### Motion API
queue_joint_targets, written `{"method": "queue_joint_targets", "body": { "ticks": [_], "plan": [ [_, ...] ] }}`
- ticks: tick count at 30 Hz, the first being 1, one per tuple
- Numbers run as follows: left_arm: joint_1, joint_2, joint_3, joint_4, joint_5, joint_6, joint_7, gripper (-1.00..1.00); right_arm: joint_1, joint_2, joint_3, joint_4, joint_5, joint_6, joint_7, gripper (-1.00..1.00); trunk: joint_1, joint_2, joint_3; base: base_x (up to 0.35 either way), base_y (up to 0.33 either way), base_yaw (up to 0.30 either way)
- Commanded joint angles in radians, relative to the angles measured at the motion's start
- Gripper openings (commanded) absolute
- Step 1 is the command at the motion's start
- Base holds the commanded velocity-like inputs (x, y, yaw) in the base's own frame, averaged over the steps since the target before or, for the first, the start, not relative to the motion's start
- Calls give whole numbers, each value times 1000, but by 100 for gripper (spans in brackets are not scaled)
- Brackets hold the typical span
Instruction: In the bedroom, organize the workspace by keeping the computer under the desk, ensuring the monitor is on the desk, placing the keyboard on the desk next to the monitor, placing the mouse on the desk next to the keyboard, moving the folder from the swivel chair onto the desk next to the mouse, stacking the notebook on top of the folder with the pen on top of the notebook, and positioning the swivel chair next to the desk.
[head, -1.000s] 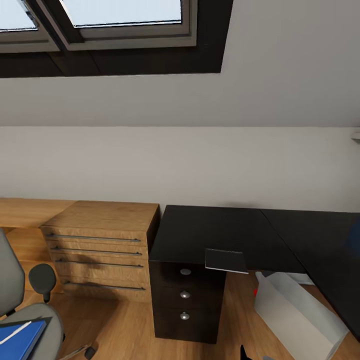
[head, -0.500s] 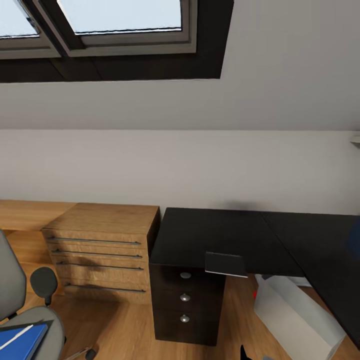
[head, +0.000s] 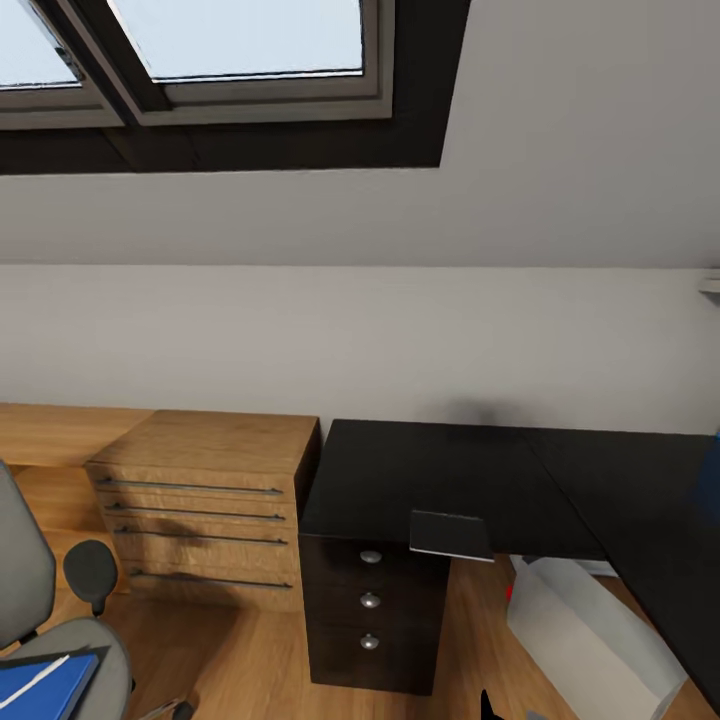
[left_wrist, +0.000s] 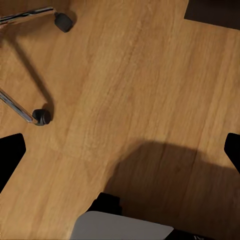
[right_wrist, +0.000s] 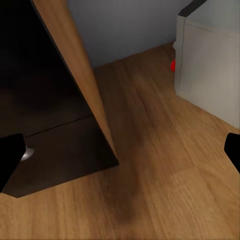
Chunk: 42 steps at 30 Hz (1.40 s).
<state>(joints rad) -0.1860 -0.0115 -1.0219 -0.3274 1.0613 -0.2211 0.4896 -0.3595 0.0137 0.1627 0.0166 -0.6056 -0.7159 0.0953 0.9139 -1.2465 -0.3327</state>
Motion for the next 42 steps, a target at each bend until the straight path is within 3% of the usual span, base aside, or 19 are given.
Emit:
{"method": "queue_joint_targets", "body": {
  "ticks": [1,33,42],
  "plan": [
    [-1,1,-8,0,11,-6,4,100,-1,0,3,2,-11,-4,9,100,-4,7,2,0,0,0],
    [-1,0,-10,12,12,-11,4,100,-1,0,3,2,-11,-4,9,100,-127,231,102,0,0,0],
    [-1,1,-2,13,21,-13,6,100,-1,0,3,2,-11,-4,9,100,-127,231,102,0,0,0]
  ]
}}
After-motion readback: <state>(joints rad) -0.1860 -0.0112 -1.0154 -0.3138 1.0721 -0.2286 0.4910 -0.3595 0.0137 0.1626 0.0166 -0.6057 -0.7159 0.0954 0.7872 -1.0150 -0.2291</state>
